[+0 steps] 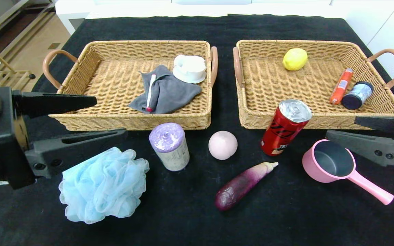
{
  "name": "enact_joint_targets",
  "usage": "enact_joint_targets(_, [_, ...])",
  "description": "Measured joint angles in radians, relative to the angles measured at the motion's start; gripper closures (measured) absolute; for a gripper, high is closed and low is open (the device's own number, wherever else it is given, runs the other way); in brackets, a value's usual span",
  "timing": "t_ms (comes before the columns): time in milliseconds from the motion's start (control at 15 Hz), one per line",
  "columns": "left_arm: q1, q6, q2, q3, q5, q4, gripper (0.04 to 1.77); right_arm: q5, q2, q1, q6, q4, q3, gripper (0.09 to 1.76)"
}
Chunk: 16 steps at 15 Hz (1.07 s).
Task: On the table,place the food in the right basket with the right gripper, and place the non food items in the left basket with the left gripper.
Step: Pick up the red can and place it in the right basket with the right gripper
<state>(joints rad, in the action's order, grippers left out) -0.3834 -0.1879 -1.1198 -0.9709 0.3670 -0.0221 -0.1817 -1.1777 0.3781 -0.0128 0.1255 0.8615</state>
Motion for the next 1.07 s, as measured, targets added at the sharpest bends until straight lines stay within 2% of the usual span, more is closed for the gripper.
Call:
enact_joint_targets(267, [-0.006,-0.006,-0.011,0.003,0.000,0.000,0.09,0.009,-0.031,0.023,0.009,0.003,-0.005,0.14])
enact_joint_targets(667, [-0.006,-0.009,-0.008,0.001,-0.001,-0.002,0.09,0.098,-0.070,0.087,0.026,0.009,-0.010,0.14])
enact_joint_targets(1067, [-0.006,-0.009,-0.007,0.001,-0.001,-0.002,0.09,0.250,-0.172,0.189,0.065,0.168,-0.020,0.14])
